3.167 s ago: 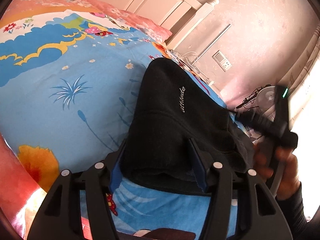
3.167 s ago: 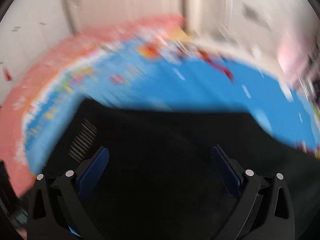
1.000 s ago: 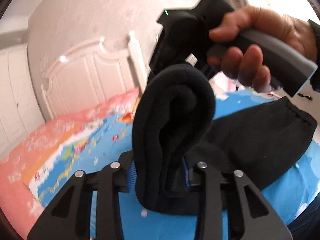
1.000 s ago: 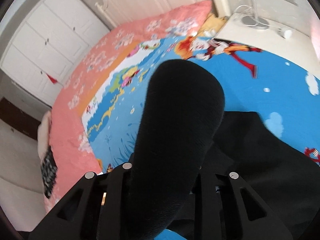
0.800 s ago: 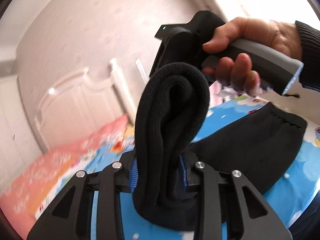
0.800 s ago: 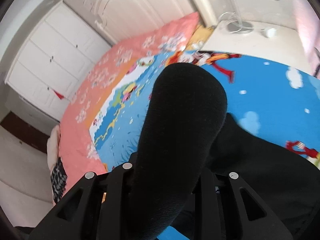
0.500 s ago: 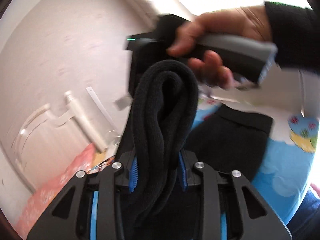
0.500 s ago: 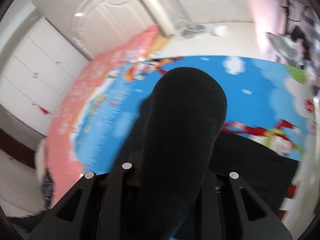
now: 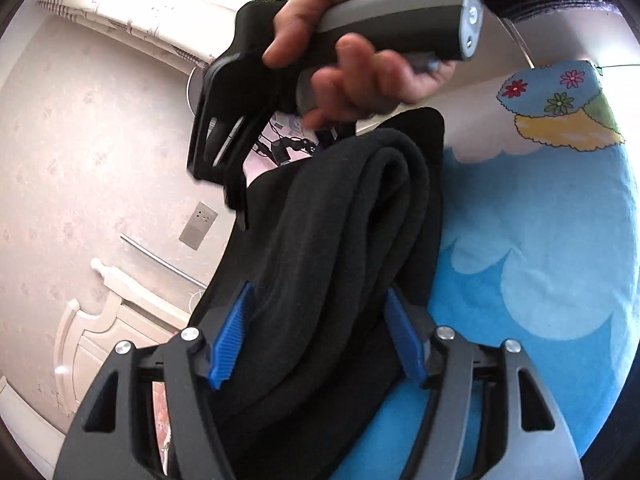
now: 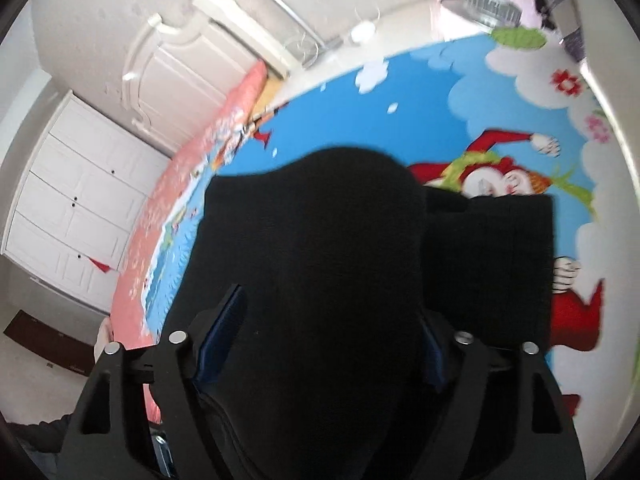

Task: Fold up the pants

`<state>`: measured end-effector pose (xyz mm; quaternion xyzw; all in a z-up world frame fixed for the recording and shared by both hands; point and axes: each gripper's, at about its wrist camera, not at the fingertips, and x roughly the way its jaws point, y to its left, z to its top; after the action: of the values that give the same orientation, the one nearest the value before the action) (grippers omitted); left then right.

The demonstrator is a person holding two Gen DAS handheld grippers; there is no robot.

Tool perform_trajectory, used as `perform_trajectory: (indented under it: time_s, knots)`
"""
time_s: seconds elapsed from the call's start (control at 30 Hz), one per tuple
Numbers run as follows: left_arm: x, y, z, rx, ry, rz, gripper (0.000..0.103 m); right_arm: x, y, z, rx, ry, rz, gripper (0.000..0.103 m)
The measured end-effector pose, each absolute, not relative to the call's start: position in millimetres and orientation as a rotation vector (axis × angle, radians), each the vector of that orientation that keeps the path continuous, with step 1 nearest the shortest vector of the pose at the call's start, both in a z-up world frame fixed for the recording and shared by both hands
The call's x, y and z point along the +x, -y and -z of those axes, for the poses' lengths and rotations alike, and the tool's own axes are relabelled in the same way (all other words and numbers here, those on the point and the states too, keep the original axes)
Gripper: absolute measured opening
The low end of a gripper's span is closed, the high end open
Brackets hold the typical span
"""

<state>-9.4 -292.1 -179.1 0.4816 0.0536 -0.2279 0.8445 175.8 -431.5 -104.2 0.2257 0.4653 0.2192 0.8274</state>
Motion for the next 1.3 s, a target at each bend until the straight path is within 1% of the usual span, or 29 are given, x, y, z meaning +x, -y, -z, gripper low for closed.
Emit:
perform_trajectory:
  time_s: [0.03, 0.07, 0.1, 0.17, 0.2, 0.23, 0.27, 0.3, 0.33, 0.4, 0.5, 0.6, 1.07, 1.17, 1.3]
  knots:
    - [-5, 295, 182, 1.018, -0.124, 0.484, 0.061, 175, 432, 105, 0.471, -0.992, -0.465, 0.076]
    - [-1, 298, 184, 1.021, -0.144, 0.489, 0.050, 175, 429, 106, 0.448, -1.003, -0.459, 0.075]
    - [0, 299, 184, 1.022, -0.148, 0.484, 0.046, 177, 426, 106, 0.425, -1.009, -0.448, 0.071]
    - [4, 301, 182, 1.020, -0.140, 0.483, 0.037, 178, 421, 106, 0.384, -1.014, -0.430, 0.061]
    - [4, 300, 180, 1.018, -0.139, 0.486, 0.033, 178, 422, 106, 0.386, -1.013, -0.425, 0.051]
    - [5, 300, 179, 1.017, -0.136, 0.487, 0.031, 179, 425, 107, 0.397, -1.012, -0.420, 0.042]
    - [6, 300, 179, 1.021, -0.129, 0.486, 0.029, 180, 427, 106, 0.419, -1.012, -0.423, 0.038]
    - [-1, 304, 175, 1.028, -0.120, 0.483, 0.028, 180, 429, 104, 0.420, -1.010, -0.424, 0.032]
    - [-2, 304, 174, 1.036, -0.109, 0.481, 0.027, 181, 429, 100, 0.413, -1.008, -0.419, 0.028]
    - [2, 303, 171, 1.042, -0.074, 0.475, 0.027, 178, 427, 85, 0.371, -0.986, -0.397, 0.026]
    - [2, 312, 159, 1.030, -0.035, 0.474, 0.026, 174, 427, 60, 0.313, -0.948, -0.345, 0.026]
    - [7, 323, 148, 1.023, -0.013, 0.488, 0.026, 177, 433, 52, 0.286, -0.941, -0.311, 0.025]
    - [6, 353, 171, 1.105, 0.001, 0.534, 0.026, 166, 463, 78, 0.285, -0.945, -0.210, 0.025]
    - [20, 346, 172, 1.128, -0.013, 0.554, 0.026, 165, 464, 94, 0.264, -0.961, -0.173, 0.025]
    - [26, 339, 166, 1.110, -0.023, 0.588, 0.028, 156, 465, 102, 0.269, -0.929, -0.155, 0.025]
